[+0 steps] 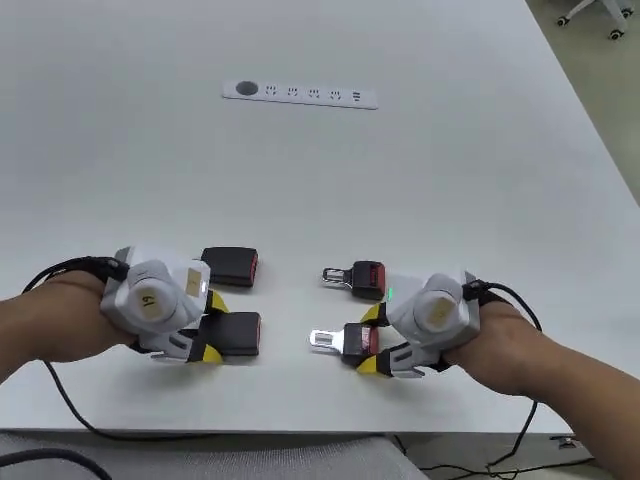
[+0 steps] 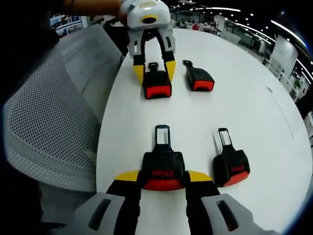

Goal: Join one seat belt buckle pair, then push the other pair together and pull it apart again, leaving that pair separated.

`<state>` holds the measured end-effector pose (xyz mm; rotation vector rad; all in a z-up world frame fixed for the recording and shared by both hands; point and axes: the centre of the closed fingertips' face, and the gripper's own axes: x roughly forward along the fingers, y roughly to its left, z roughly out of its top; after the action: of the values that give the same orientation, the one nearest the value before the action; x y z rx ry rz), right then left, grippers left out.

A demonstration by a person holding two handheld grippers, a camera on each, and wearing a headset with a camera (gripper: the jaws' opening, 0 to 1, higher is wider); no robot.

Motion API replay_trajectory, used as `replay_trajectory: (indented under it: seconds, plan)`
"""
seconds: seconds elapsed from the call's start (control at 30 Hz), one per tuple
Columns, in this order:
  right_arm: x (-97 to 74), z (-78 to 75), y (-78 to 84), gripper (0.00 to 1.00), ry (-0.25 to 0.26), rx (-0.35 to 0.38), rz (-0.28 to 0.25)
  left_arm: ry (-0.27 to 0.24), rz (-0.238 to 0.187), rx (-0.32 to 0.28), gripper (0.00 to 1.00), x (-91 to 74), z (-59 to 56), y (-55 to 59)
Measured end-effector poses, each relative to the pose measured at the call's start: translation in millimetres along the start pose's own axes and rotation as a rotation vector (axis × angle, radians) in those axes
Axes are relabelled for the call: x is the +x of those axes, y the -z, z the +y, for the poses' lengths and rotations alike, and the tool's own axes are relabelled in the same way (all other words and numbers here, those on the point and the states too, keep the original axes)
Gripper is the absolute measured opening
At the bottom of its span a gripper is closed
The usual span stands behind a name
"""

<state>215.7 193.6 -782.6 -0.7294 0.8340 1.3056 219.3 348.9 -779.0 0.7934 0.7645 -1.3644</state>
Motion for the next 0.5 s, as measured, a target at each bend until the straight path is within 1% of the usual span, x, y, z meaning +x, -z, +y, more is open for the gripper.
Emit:
replay_trajectory:
  seconds: [0.07,0.17,0.33,0.4,0.5]
  plan:
    - [1.8,0.4,-2.9,0.32,0.000,-0.002,0.001,0.006,0.014,0.014,0.34,1.0,-0.5,-0.4]
    - [3.7,0.0,-5.9,0.32,0.001,-0.004,0.002,0.011,0.019,0.010,0.34,1.0,1.1,1.6]
    - [10.5,-0.3,-13.9,0.32,0.005,-0.004,-0.002,0.008,0.025,0.004,0.34,1.2,1.3,1.8]
    - [19.7,3.1,-29.7,0.32,0.002,-0.015,-0.022,0.005,0.024,-0.003,0.34,1.2,1.3,1.9]
    - [27.4,9.9,-42.9,0.32,-0.007,-0.025,-0.039,0.004,0.020,-0.009,0.34,1.2,1.4,1.7]
